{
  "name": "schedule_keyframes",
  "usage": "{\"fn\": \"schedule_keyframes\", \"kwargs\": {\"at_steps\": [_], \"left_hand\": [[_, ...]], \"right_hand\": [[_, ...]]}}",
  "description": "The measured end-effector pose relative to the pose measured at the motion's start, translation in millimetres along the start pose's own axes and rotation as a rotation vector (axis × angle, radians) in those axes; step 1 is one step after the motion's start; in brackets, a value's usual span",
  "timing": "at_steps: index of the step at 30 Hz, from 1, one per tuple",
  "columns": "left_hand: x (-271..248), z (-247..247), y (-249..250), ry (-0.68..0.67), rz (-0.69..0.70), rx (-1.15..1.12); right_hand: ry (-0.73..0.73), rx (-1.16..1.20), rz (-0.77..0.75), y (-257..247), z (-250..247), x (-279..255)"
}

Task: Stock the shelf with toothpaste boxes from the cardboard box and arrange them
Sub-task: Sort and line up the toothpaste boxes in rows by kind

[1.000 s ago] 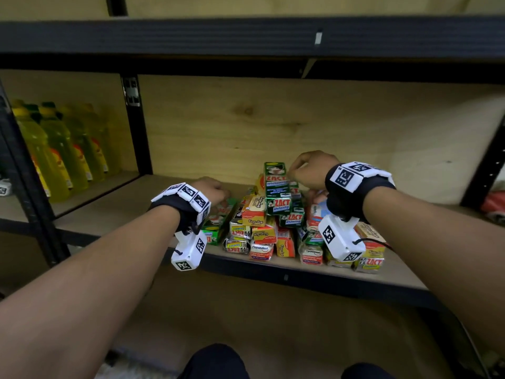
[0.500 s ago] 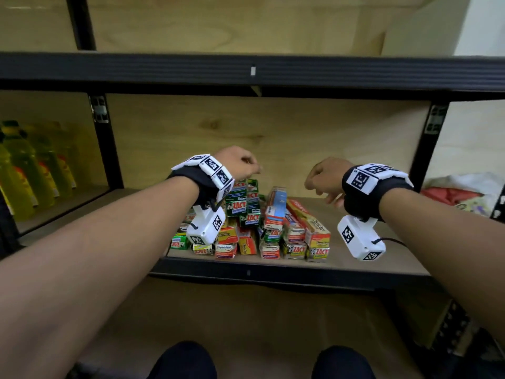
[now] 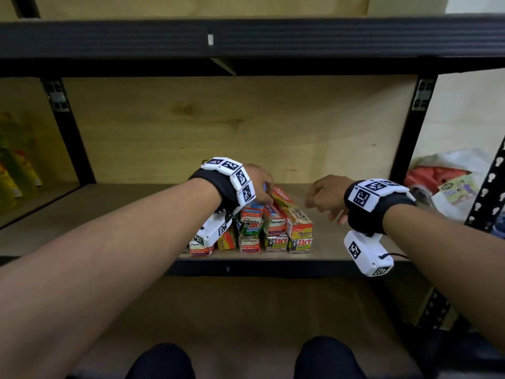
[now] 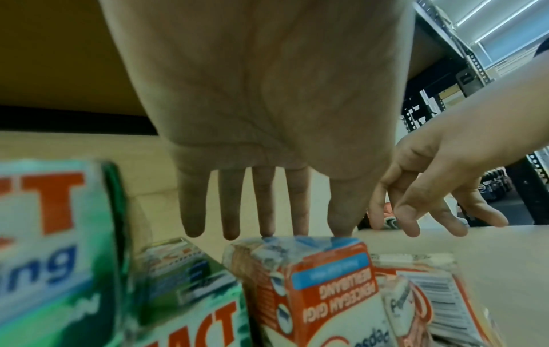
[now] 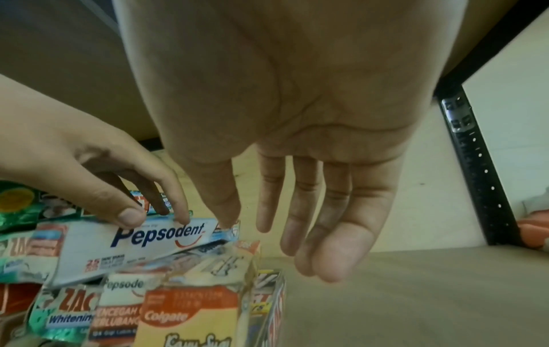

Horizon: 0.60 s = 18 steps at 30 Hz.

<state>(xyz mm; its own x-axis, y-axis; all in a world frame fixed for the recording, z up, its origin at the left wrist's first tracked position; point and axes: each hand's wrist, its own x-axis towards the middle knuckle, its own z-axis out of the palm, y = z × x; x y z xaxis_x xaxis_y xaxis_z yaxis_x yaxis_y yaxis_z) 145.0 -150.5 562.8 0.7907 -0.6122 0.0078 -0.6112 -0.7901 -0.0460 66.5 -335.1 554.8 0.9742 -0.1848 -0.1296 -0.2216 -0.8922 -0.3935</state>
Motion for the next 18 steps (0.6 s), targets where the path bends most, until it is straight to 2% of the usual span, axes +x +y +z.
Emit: {"fn": "schedule_keyframes", "kwargs": {"at_steps": [4,15,18], "left_hand": [[11,9,-6,-0.042,-0.063,0.007],[34,14,-5,-0.011,-0.216,0.085],[31,7,-4,-0.029,-0.197,0.094]], "right_hand": [[-0.051,-0.013,-0.033,-2,13,15],[-0.091,-0.008,-0.045,-6,40,44],[-0.083,0.018,-0.036,-2,39,43]]}}
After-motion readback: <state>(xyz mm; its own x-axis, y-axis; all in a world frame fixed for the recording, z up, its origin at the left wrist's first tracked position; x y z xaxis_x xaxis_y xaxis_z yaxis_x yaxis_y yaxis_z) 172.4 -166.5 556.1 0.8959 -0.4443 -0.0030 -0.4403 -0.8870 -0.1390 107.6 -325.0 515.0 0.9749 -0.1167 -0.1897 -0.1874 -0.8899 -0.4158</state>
